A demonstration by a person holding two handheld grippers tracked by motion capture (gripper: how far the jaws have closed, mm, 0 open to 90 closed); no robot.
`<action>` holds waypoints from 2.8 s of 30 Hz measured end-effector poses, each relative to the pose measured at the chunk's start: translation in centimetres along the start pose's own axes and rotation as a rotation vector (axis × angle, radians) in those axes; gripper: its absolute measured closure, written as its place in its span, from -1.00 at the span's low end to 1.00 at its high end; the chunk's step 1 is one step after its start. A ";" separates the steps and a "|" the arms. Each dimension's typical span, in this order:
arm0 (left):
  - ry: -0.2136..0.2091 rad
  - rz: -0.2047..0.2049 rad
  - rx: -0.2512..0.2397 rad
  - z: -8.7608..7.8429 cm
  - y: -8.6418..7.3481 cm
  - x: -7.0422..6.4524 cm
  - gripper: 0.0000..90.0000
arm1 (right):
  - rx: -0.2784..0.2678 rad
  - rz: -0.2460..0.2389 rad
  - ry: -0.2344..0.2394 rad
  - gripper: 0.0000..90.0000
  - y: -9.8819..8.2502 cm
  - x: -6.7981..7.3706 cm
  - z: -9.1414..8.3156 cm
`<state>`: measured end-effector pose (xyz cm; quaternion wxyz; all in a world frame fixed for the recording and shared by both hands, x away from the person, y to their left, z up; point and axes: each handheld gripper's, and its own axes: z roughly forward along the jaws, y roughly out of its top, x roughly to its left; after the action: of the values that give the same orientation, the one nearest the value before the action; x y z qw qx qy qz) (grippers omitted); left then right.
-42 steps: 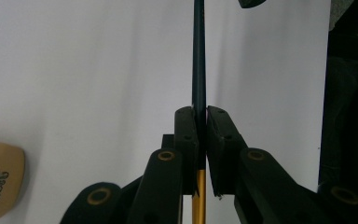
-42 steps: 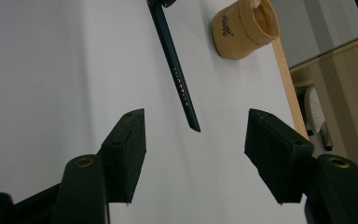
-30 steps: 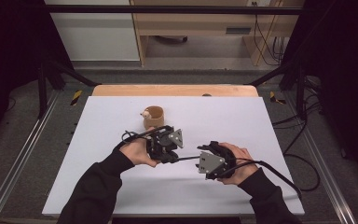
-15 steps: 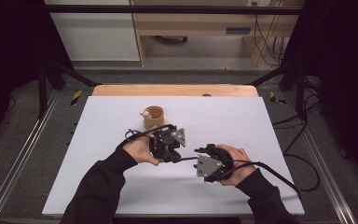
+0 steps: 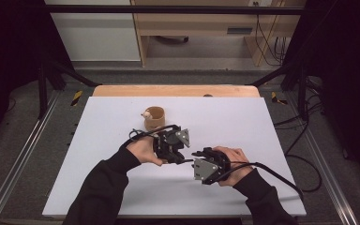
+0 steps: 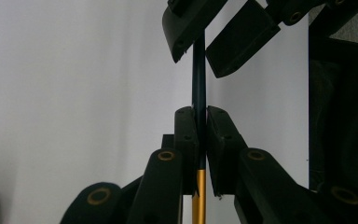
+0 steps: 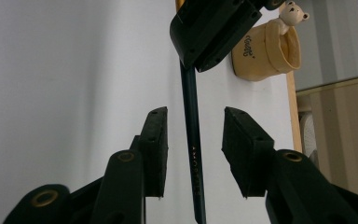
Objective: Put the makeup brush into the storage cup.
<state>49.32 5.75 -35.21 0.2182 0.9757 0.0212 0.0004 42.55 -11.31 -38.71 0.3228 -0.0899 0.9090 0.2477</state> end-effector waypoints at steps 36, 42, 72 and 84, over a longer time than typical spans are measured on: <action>-0.020 0.002 0.024 0.4 1.1 -0.3 0.84 | 0.030 -0.014 0.050 0.84 0.3 0.0 0.7; -0.026 0.001 0.025 0.5 1.2 -0.3 0.84 | 0.029 -0.002 0.060 0.86 0.3 0.1 0.7; 0.161 -0.120 -0.248 -3.4 -5.3 0.1 -0.23 | 0.024 0.131 0.062 0.86 -0.8 -0.5 0.1; 0.215 -0.200 -0.325 -3.6 -9.3 -0.4 -0.45 | 0.006 0.229 0.045 0.86 -2.1 -0.5 -0.2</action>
<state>48.54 15.66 -35.87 0.3683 0.9150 0.1406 0.0861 43.52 -13.19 -39.03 0.2720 0.0100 0.9211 0.2782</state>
